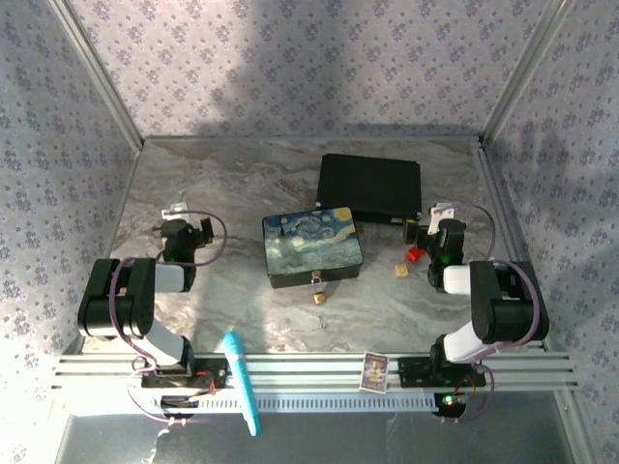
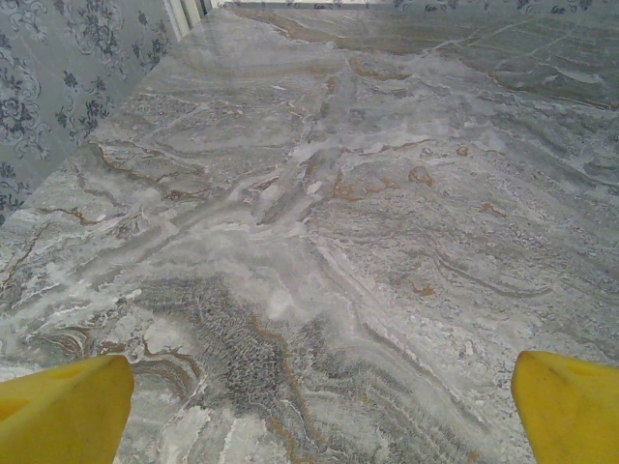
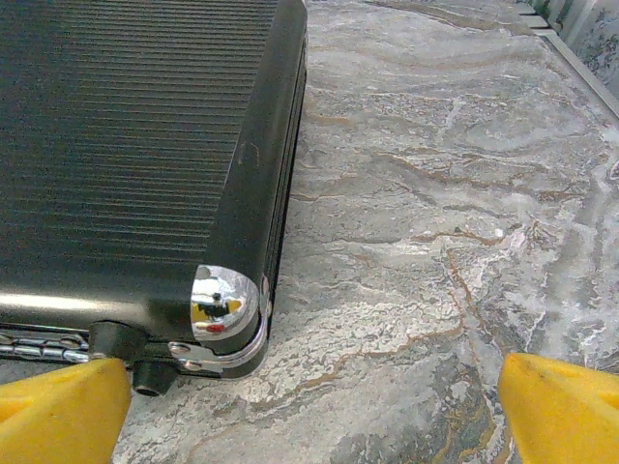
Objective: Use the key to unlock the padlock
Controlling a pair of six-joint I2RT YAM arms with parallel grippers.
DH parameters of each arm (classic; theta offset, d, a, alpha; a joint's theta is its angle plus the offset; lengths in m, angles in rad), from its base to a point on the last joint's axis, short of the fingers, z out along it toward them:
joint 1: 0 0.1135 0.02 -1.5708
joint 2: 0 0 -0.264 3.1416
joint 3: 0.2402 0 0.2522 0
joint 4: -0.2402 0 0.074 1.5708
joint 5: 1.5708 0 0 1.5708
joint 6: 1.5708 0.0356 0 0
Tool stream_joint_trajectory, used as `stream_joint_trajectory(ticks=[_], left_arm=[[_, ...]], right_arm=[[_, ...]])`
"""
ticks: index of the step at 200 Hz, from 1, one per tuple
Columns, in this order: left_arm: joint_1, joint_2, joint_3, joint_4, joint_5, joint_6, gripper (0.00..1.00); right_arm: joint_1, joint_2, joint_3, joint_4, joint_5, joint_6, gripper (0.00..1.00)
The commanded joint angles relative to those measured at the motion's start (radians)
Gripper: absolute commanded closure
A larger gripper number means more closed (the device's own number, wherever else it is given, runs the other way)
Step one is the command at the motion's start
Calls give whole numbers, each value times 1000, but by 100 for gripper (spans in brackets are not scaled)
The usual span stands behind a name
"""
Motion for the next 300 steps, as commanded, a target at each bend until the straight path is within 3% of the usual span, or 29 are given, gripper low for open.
stream_joint_trajectory(ticks=[1,50,87,113,128,142,150,179,189,209,235,273,300], left_arm=[[2,-11,-4,38,6,-7,0],[1,-12,-6,41,19,2,0],[-11,-83,-31,29,-19,2,0],[-28,-272,14,-246,-105,-58,0],[-28,-396,45,-418,-96,-173,0],[-29,-533,67,-594,-95,-335,0],[-27,-607,68,-668,-74,-426,0],[-28,-836,27,-807,191,-651,0],[-34,-883,25,-871,273,-715,0],[-111,-948,37,-1002,381,-774,0],[-340,-1008,48,-1165,298,-804,1],[-614,-919,15,-1128,299,-912,4],[-820,-853,4,-1088,194,-987,7]], right_arm=[[-5,7,20,2,-6,-11,1],[-20,-10,18,-5,-11,10,1],[-30,-207,15,-160,-17,19,1],[-25,-427,45,-366,-61,60,1],[-26,-530,83,-518,-96,117,1],[-27,-597,139,-745,-34,293,1],[-36,-620,167,-833,-62,327,1],[-33,-680,166,-978,-266,424,1],[-7,-688,167,-1049,-287,459,6],[107,-706,150,-1152,-287,533,15],[362,-746,121,-1202,-167,606,21],[738,-667,106,-1186,-4,781,25],[942,-522,151,-1162,89,861,33]])
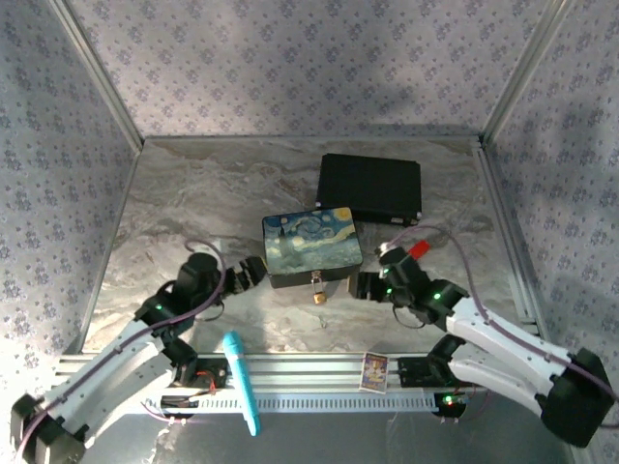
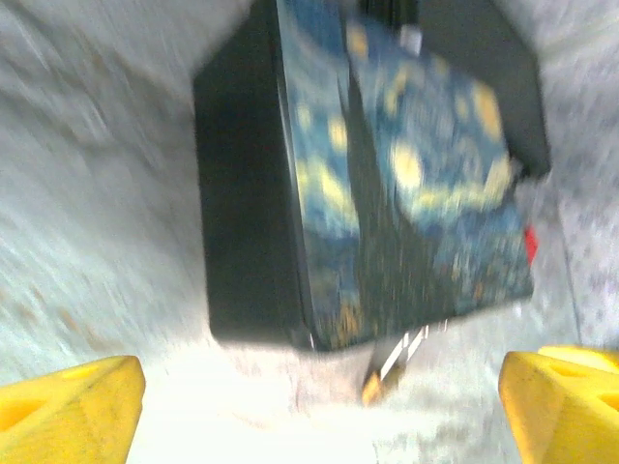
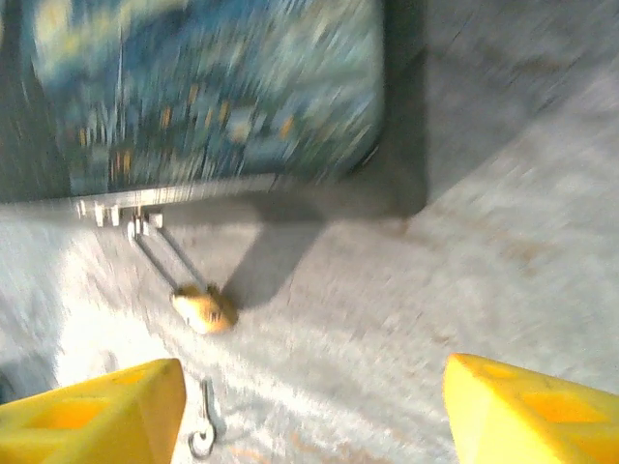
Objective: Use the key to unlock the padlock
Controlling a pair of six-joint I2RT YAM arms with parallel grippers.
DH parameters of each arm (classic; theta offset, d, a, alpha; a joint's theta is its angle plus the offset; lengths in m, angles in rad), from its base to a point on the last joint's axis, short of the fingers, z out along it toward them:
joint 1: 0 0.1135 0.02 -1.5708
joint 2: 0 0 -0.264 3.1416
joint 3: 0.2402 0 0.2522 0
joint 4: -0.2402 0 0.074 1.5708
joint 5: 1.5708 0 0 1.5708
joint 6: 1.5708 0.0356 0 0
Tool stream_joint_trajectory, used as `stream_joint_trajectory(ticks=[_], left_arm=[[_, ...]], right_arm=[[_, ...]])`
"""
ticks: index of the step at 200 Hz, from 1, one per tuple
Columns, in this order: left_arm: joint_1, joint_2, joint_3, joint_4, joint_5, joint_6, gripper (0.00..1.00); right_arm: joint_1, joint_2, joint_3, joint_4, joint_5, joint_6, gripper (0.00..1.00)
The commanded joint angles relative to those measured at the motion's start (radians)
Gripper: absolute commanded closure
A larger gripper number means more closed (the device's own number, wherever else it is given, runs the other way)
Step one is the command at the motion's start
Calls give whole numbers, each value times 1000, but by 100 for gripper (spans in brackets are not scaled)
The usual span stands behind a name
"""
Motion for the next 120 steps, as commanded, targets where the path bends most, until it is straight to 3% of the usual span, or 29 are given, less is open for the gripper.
stream_joint_trajectory(ticks=[1,19,36,60,120], left_arm=[[-150,43,-19,13,-87,-105,7],[-265,87,-23,54,-149,-151,7],[-317,149,-25,95,-170,-183,7],[-344,217,-33,179,-159,-211,8],[-362,278,6,181,-188,-211,9]], right_arm=[[137,109,32,-11,134,137,33],[237,233,75,27,143,171,36],[316,335,127,45,151,207,40],[376,438,174,66,158,250,44],[437,542,180,47,144,333,55]])
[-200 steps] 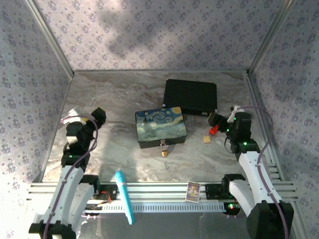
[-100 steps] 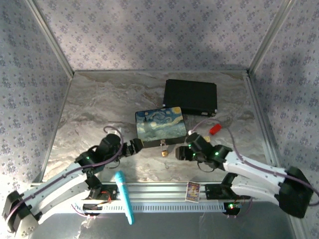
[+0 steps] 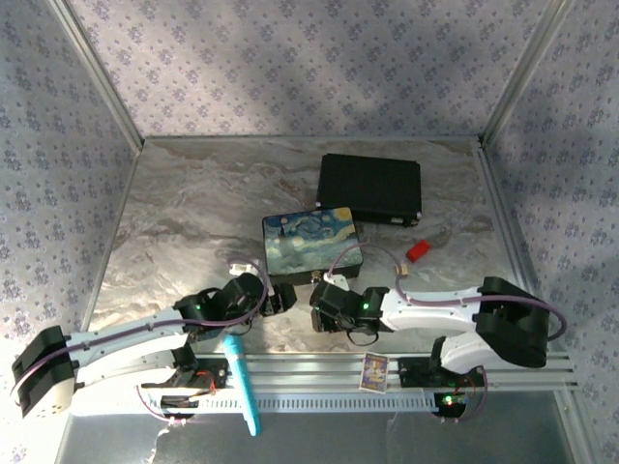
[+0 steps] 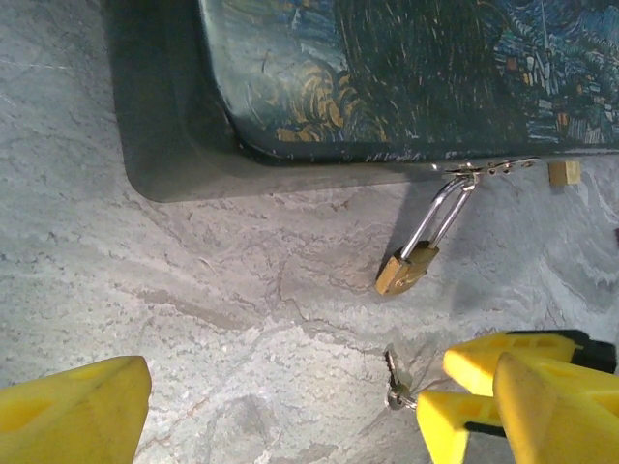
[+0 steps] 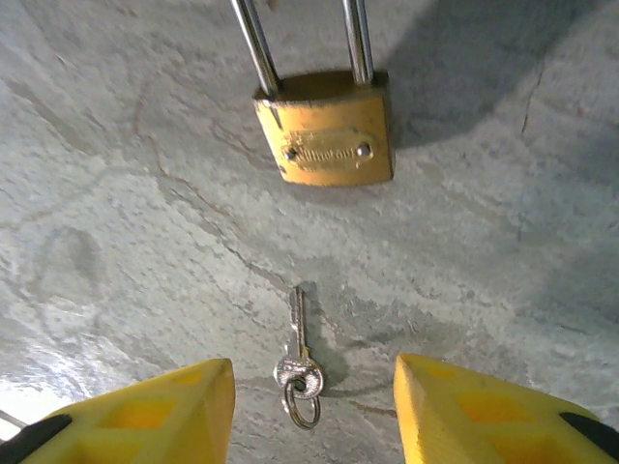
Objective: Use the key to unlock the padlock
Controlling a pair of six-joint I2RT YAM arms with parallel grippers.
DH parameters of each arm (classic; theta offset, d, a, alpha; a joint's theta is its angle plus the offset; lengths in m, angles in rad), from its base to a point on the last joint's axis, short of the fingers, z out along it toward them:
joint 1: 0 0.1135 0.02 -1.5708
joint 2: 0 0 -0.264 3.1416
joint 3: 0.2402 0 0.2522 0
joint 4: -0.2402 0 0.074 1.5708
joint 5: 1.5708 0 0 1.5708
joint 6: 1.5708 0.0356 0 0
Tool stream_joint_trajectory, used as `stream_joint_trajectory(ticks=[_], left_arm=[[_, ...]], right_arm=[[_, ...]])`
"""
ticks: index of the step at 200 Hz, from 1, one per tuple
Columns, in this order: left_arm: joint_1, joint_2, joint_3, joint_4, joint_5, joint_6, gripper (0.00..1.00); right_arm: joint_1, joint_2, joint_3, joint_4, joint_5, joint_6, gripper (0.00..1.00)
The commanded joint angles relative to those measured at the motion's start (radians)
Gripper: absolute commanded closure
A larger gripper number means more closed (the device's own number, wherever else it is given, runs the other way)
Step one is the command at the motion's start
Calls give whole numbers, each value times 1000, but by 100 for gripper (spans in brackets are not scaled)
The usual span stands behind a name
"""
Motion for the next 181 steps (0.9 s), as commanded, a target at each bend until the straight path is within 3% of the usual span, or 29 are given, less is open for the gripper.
stream_joint_trajectory(ticks=[1,97,131,160,181], left_arm=[[-11,22,29,46,-28,-24,9],[-25,88,66,16,-25,-11,9],[-25,87,59,22,-30,-18,9],[-27,109,58,46,-20,-22,10],[-29,127,47,83,-18,-37,13]], right_arm=[[17,26,12,-24,25,60,55],[49,118,42,-39,32,66,66],[65,153,37,-47,40,70,77],[57,142,7,0,38,52,96],[31,122,-12,22,13,15,100]])
